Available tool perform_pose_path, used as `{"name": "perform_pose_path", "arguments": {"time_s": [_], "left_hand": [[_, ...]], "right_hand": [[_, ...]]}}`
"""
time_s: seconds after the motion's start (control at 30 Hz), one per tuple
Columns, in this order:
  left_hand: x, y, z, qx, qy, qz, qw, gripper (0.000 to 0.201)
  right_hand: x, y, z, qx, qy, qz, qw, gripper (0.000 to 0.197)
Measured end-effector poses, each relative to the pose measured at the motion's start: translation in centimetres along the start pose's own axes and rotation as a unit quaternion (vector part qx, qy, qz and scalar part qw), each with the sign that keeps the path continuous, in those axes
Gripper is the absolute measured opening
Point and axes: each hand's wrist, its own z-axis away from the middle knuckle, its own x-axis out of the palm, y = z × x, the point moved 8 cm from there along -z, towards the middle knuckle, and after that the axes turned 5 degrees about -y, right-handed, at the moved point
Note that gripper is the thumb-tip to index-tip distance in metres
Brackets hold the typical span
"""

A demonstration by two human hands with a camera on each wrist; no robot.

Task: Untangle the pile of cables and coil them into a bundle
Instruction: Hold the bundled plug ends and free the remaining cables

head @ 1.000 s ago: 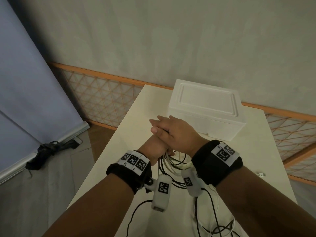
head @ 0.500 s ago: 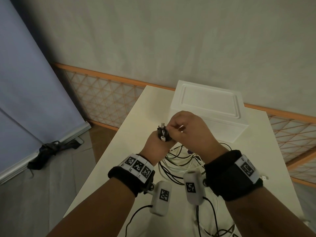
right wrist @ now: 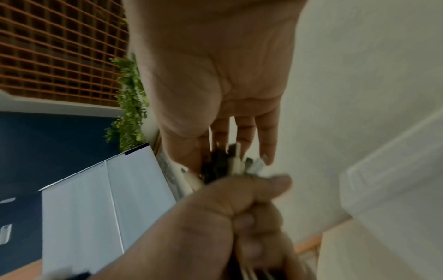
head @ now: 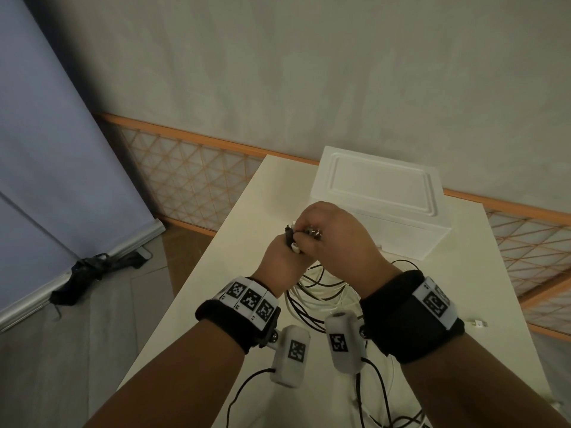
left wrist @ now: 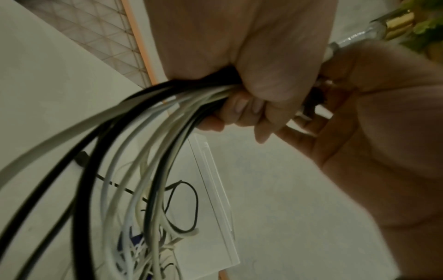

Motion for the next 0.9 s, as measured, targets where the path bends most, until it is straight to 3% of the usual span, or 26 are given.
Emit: {"name": "perform_pose_path", "arguments": {"time_s": [0.13,0.23,0.33,0.57,0.63,0.7,0.77,0.83,0.9], "left_hand": [[0.4,0.9,0.4,0.017,-0.041,0.081,0.996,0.028],[0.7,0.8,0.1,0.008,-0.044,0.082,0.996,0.007],[0.9,0.6,-0.2,-0.005,-0.05,0.057,0.997,0.013],[1.1,1.5,0.4,0.002,-0.095,0.049,0.994,0.016],[0.9,1.8,0.4,0.006,-0.098,0.102,0.99,0.021],[0.0,2.0,-0.3,0.001,-0.07,0.215,0.974,0.02],[-0.8,2.3,-0.9,-0.012,-0.043,0.302,0.952,0.011],[-0.9,2.3,-1.2,-0.037,-0.035,0.304,0.951,0.025],[-1.3,1.5,-1.5,-0.041,-0.018,0.313,0.949,0.036]], "right_hand": [[0.0,1.8,0.0,0.048,0.056,-0.175,0.982,0.008],[0.6,0.5,-0.1,-0.003,0.022,-0.133,0.991,0.026],[1.2,-0.4,0.0,-0.04,-0.024,-0.083,0.995,0.036],[1.2,-0.5,-0.2,-0.057,-0.038,-0.075,0.995,0.036],[1.0,0.2,-0.3,-0.054,-0.039,-0.109,0.992,0.051],[1.4,1.8,-0.4,-0.005,-0.033,-0.232,0.972,0.08],[3.5,2.6,-0.2,0.058,-0.09,-0.386,0.916,0.091],[6.0,2.3,0.6,0.094,-0.158,-0.458,0.869,0.068],[7.3,2.3,1.3,0.125,-0.189,-0.409,0.884,0.041]]}}
